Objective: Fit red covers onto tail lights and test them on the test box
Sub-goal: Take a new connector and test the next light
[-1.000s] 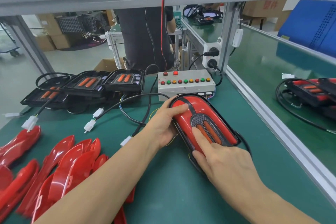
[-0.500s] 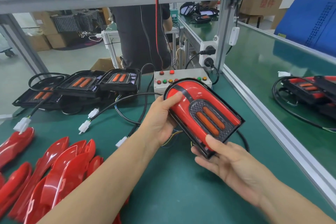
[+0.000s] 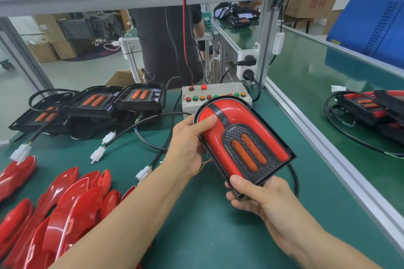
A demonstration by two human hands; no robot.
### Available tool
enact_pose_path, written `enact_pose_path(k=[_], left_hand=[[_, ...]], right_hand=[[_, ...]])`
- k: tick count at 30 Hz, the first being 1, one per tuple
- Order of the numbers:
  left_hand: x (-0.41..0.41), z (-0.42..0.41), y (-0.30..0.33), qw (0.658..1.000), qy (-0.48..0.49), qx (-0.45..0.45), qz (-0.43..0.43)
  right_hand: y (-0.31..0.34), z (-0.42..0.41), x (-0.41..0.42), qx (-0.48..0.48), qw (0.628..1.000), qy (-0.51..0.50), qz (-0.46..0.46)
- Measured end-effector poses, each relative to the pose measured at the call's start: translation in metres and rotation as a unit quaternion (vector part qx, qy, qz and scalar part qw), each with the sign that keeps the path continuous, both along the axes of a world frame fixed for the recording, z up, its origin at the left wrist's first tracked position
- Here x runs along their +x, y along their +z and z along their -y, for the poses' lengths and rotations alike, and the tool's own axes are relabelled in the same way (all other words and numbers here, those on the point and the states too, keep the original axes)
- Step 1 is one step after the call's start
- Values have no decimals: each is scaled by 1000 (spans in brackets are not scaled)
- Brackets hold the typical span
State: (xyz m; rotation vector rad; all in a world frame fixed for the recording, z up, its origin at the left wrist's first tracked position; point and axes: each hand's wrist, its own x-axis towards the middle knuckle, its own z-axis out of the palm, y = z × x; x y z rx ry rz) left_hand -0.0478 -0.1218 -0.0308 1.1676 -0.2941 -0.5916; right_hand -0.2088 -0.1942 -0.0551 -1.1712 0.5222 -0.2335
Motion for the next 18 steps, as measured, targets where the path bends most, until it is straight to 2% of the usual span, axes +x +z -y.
enact_pose_path(k=[6,11,13,14,16,18], left_hand=[[-4,8,-2,1000,-12,8,-17],[-8,16,10,991,-9,-31,-133],[-7,16,13,990,10,-45,-136],[-6,16,14,991,18,-53,-118],[-4,14,15,995,25,-60,-71],[-8,15,15,998,17,-50,-35]], right_hand=[[-2,1,2,4,1000,-29,-7],[-1,8,-1,-24,999,1,-33],[6,17,-5,-60,997,12,-50],[10,25,-7,-87,995,-12,-56],[21,46,-7,-167,976,-128,-63],[34,63,-2,-247,951,-184,-23]])
